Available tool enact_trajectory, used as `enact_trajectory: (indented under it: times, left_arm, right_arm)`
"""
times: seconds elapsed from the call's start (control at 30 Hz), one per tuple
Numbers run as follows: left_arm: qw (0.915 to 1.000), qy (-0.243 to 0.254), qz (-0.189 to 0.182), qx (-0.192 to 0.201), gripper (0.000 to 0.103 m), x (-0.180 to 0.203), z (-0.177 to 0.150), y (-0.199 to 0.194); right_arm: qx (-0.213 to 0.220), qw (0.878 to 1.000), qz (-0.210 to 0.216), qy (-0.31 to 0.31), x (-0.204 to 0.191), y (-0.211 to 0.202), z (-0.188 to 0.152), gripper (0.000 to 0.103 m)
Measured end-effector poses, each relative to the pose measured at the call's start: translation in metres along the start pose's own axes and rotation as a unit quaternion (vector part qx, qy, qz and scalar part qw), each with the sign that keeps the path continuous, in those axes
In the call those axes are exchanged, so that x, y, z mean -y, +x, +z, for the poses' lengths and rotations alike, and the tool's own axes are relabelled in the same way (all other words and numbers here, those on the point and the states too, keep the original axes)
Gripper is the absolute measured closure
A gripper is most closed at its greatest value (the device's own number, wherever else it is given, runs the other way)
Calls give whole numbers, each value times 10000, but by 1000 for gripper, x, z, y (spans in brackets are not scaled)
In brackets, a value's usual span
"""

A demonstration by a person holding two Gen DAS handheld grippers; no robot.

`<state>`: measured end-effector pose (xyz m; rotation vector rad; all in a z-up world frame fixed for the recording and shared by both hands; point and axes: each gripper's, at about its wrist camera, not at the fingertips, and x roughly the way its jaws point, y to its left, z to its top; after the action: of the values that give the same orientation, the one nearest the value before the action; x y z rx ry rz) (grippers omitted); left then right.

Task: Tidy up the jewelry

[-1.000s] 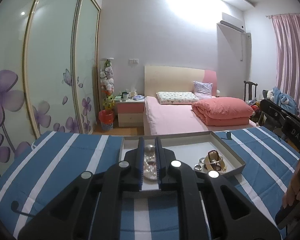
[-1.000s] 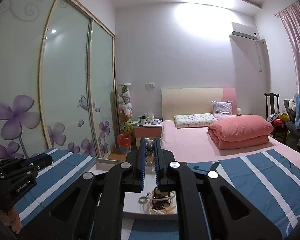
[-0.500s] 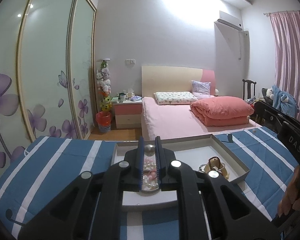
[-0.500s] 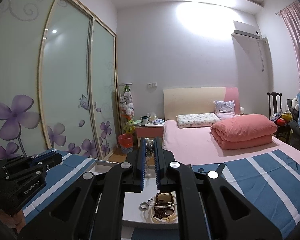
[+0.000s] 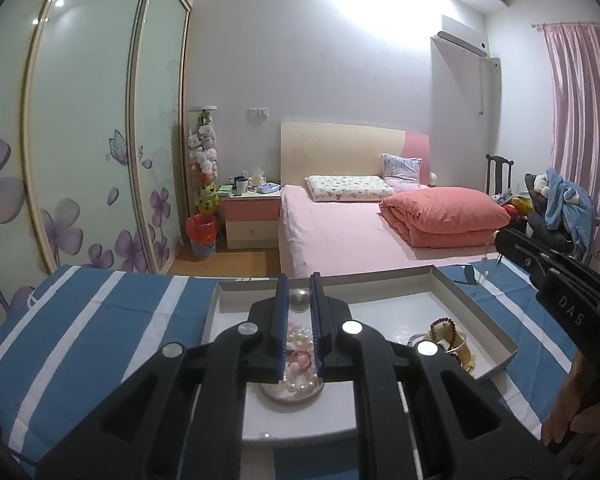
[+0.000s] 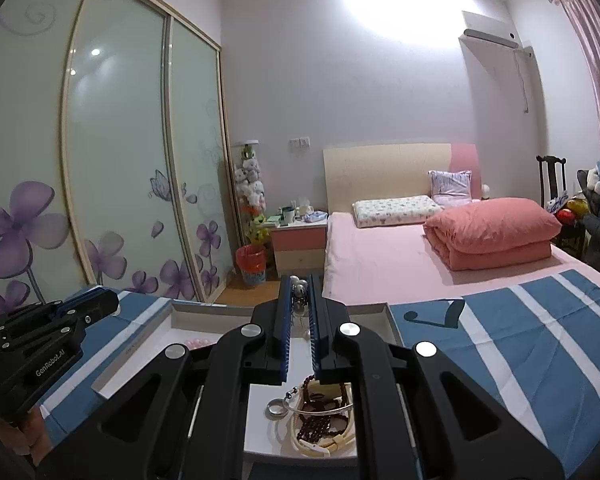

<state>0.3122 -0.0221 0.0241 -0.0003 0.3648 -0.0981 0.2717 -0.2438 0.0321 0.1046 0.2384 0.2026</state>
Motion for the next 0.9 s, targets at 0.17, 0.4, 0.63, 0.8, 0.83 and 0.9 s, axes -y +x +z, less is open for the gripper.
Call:
enact_trajectory:
  times: [0.17,0.4,0.63,0.8,0.83,0.9]
  left_arm:
    - [10000,-1,-7,-60,92,2,-5,15]
    - [9997,51,-94,-235,90,6,-12,36]
    - [9996,7,-162,-248,71,4,-10,36]
    - [9997,-158,-147,-77,60,-14,-4,7]
    - [9998,-191,-106,-45,57,-19,-5,-3]
    - [9997,-241,-67,-20,54,-27,-8,-20]
  right_arm:
    - [-157,9999,7,20,0,14,-8,94]
    - [-473,9988,100,51,-4,31,-16,91]
    - [-390,9992,94,79,-3,17,-11,53]
    - [-306,9992,44,271,8,-11,-4,49]
    - [-292,9992,23,286,8,-14,-3,47]
    - [-218,9993,-25,301,9,-32,-3,40]
